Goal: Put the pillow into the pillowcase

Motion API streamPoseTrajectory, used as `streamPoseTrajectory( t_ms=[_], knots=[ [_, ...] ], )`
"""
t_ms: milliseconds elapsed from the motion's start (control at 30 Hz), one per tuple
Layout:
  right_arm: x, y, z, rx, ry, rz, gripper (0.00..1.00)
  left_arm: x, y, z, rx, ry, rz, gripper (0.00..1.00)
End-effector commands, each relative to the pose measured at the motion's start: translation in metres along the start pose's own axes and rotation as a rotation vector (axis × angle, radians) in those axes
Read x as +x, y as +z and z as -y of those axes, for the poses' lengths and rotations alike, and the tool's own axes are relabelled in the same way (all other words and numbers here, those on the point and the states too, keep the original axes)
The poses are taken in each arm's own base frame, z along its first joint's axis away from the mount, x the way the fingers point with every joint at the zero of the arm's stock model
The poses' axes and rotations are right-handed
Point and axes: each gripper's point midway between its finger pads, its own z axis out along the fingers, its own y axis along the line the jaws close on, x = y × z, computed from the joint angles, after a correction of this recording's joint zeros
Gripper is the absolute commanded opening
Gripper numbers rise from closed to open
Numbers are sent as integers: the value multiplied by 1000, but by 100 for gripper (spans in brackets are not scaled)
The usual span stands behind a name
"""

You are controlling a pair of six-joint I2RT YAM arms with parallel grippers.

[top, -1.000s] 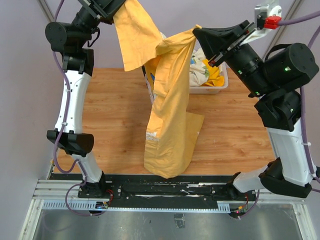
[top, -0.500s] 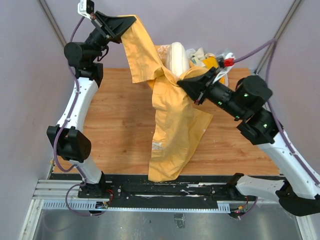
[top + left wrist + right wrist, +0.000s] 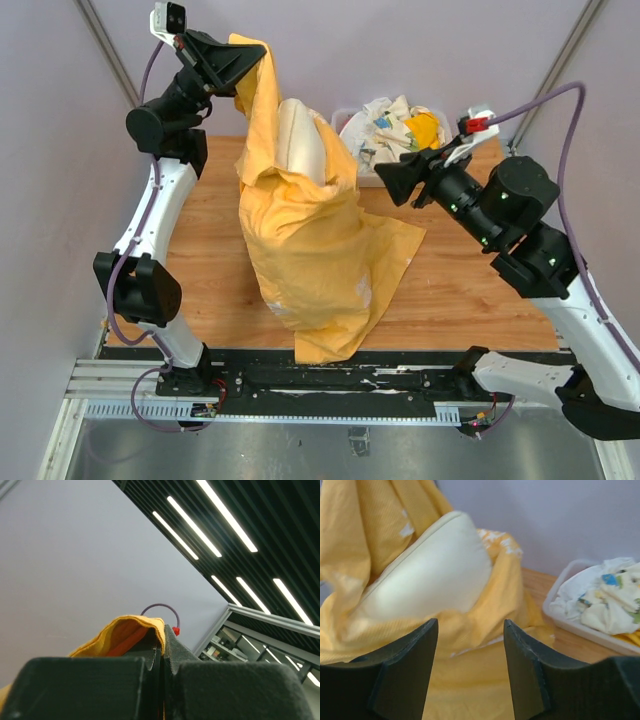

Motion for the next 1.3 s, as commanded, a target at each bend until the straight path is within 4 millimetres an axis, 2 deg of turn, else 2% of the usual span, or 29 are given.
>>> streamPoseTrajectory(
  t_ms=[0, 67, 167, 400, 500, 800, 1000, 1167, 1267],
  knots=[
    [-34, -6, 46, 241, -106, 50, 59, 6, 2, 36, 104, 46, -30, 0],
    [-35, 4, 54, 265, -101, 43, 64, 7, 2, 37, 105, 46, -34, 0],
    [-27, 29, 55, 236, -67, -1, 70, 8, 2, 40, 110, 50, -39, 0],
    [19, 77, 53, 191, 8, -155, 75, 13, 0, 44, 120, 44, -58, 0],
    [33, 92, 47, 146, 45, -184, 77, 14, -3, 39, 109, 34, -56, 0],
    [35, 104, 21, -24, 132, -133, 80, 18, -5, 46, 137, 49, -64, 0],
    [60, 119, 13, -92, 196, -182, 81, 17, -7, 37, 112, 25, -52, 0],
    [65, 127, 8, -126, 219, -195, 68, 16, -6, 38, 109, 26, -46, 0],
    [69, 131, 2, -159, 245, -207, 65, 16, -5, 41, 112, 32, -51, 0]
  ],
)
